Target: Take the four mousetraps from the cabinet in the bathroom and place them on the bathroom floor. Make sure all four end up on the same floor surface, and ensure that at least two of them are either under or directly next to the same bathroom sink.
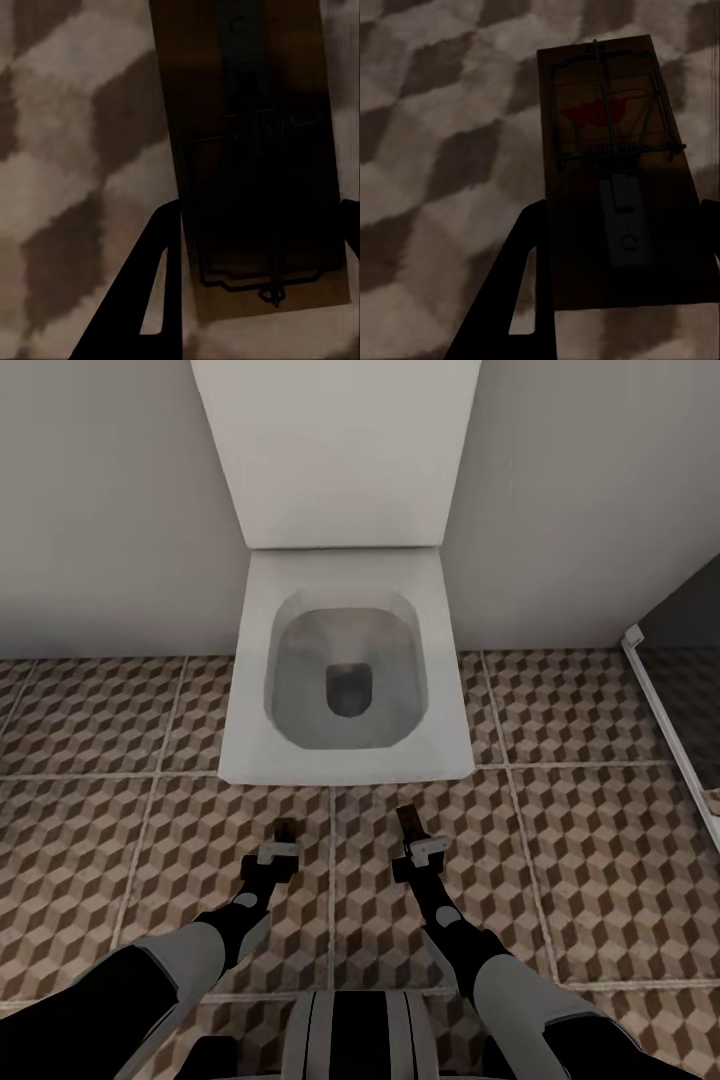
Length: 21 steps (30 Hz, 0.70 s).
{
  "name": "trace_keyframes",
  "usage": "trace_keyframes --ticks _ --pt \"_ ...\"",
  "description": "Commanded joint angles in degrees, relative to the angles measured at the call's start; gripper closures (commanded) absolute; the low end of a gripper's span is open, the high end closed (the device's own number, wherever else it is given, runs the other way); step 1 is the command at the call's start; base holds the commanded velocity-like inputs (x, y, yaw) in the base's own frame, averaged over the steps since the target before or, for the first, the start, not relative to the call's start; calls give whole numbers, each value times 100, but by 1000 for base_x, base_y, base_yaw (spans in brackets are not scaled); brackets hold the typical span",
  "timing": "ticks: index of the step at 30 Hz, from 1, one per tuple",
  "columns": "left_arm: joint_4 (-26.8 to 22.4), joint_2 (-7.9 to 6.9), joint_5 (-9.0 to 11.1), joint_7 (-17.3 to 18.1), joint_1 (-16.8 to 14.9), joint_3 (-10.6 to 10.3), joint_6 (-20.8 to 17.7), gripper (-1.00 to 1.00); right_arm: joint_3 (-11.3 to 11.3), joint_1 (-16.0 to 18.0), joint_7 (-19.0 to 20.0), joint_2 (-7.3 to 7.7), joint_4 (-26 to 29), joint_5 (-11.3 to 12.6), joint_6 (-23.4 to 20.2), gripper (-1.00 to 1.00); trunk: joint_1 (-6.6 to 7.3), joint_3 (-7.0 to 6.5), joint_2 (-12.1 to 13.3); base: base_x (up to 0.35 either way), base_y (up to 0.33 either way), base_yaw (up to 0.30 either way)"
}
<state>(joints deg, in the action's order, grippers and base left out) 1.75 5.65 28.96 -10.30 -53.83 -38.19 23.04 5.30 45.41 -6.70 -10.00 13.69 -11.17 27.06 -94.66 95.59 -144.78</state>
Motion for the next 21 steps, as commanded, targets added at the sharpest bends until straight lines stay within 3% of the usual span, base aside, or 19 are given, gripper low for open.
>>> trace_keyframes --ticks 1,15,21 --pt "18 5 14 -35 -3 -48 25 100 23 3 -60 0 -6 -52 2 100 -1 3 -1 164 -104 0" --pt "18 6 14 -42 -1 -48 25 100 23 3 -129 0 -6 -52 -16 100 -1 3 -1 167 -21 0" --pt "18 6 14 -35 1 -48 25 100 23 3 -142 0 -6 -52 -263 100 -1 3 -1 144 0 0"
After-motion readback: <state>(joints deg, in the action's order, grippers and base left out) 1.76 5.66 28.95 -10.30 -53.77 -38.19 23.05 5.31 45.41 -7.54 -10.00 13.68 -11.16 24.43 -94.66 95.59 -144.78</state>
